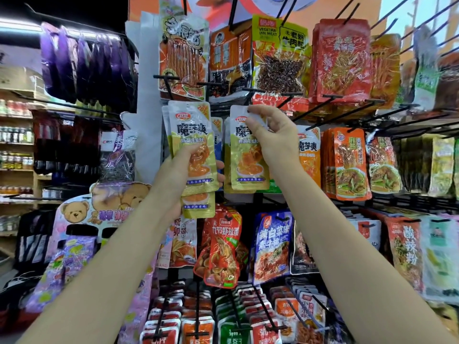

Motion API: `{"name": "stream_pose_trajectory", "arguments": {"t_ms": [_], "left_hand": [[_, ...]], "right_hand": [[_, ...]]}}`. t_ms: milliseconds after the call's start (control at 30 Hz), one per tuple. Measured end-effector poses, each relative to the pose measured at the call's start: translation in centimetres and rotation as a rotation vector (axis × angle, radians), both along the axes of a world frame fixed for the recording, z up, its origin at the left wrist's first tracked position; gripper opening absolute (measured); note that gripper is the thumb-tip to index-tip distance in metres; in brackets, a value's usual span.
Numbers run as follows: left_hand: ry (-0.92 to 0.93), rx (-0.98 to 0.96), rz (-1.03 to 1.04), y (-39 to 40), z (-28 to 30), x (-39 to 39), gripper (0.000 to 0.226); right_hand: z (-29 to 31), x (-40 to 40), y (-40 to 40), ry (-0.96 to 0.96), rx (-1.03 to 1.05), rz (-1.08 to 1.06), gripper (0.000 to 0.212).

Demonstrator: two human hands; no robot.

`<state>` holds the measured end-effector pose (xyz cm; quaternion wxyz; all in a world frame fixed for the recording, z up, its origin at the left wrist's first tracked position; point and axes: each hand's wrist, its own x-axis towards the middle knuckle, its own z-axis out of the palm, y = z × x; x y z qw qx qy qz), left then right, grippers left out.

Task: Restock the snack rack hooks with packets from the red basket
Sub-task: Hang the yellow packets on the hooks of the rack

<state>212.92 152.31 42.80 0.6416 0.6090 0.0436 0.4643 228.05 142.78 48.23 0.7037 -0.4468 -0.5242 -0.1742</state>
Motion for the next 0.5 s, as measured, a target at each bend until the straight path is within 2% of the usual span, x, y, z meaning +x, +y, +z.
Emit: {"name": "stream_pose_trajectory", "arguments": {"t_ms": [200,367,500], "left_hand": [[-0.004,0.090,-0.035,0.66,-0.59,-0.15,0.032],[-0.042,0.094,-0.052,0.99,-0.86,-0.14,0.047],[-0.042,0.082,-0.046,0.91,-0.79,-0.13,0.042]], "right_hand": [[0.52,-0.30,0.19,-0.019,-0.046,0.018,0.027],[1.07,-0.21,0.15,0.005,-0.034,0.019,0.028],[0.55,0.23,-0.01,0.031,0.011,0.019,0.024]]}}
